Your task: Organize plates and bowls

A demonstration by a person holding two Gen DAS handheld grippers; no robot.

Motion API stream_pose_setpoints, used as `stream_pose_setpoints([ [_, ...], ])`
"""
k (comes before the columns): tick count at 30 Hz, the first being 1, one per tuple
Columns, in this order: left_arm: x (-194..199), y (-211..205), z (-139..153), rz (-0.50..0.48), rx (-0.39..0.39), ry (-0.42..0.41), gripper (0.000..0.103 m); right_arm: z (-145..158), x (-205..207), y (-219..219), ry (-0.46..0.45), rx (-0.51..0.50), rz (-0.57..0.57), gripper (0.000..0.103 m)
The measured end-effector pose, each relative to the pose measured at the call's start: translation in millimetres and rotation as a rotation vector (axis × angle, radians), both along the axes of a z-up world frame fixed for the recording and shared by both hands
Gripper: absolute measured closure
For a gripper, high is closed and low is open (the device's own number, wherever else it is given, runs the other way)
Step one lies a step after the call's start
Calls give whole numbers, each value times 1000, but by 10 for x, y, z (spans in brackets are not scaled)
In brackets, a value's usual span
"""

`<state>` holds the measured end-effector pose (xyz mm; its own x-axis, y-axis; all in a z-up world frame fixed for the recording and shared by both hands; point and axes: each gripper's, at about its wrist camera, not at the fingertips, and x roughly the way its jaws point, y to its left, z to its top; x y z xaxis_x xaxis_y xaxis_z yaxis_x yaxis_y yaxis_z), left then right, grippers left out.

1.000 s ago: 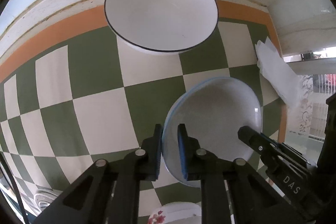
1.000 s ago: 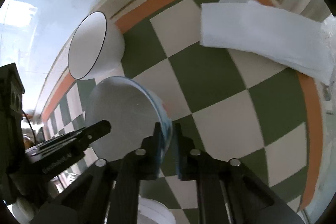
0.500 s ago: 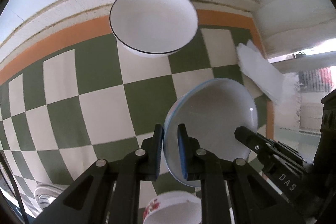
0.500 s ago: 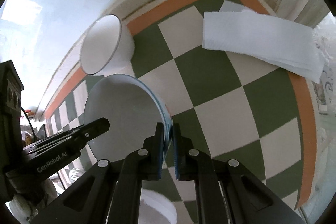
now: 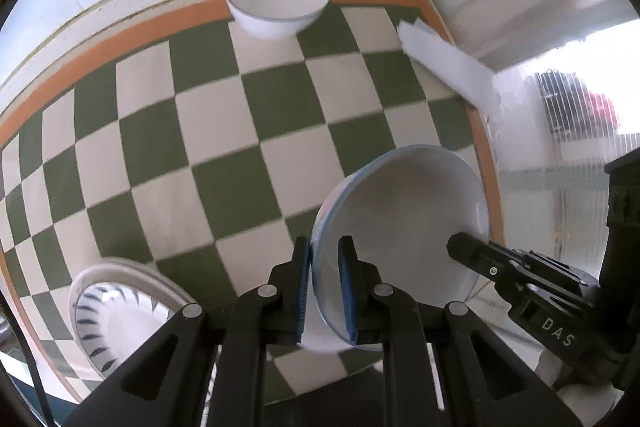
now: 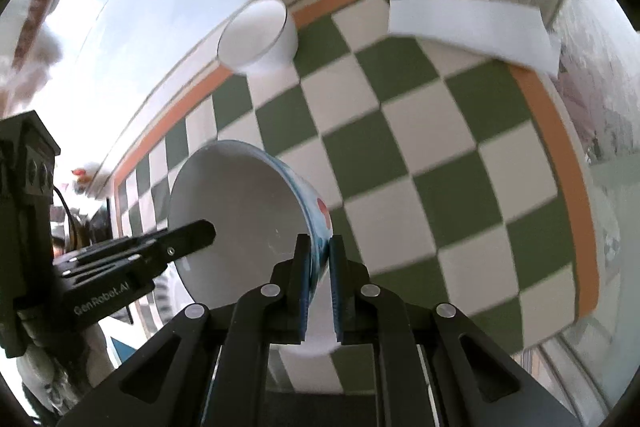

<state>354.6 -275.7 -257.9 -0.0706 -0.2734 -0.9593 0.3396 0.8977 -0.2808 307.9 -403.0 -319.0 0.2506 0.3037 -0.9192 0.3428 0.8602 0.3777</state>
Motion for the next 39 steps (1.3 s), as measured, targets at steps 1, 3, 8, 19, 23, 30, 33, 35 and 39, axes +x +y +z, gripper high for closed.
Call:
stream_pose_setpoints([
  [1,-46,13,-18,-5,7,0,91,-14,-91,44,9,0,8,93],
  [3,-146,68,-87,-9,15,16,91,-43,-221,110,21,3,12,93],
  [8,-331,165,-243,-19,45,53,91,-193,-384,238,56,3,29,93],
  [19,-447,80,-515,-54,122,84,91,-534,-462,313,121,-8,52,93],
  [23,-470,2,-571,-81,168,57,91,-607,-446,318,133,-2,53,93],
  [30,-480,-14,-622,-85,174,53,91,-669,-409,308,155,7,52,93],
  [33,-476,35,-628,-75,167,59,90,-684,-408,300,159,24,44,92],
  [35,-474,58,-621,-68,166,62,90,-678,-402,303,158,29,46,92],
  [39,-427,161,-499,-38,152,49,90,-595,-388,253,152,34,48,92],
])
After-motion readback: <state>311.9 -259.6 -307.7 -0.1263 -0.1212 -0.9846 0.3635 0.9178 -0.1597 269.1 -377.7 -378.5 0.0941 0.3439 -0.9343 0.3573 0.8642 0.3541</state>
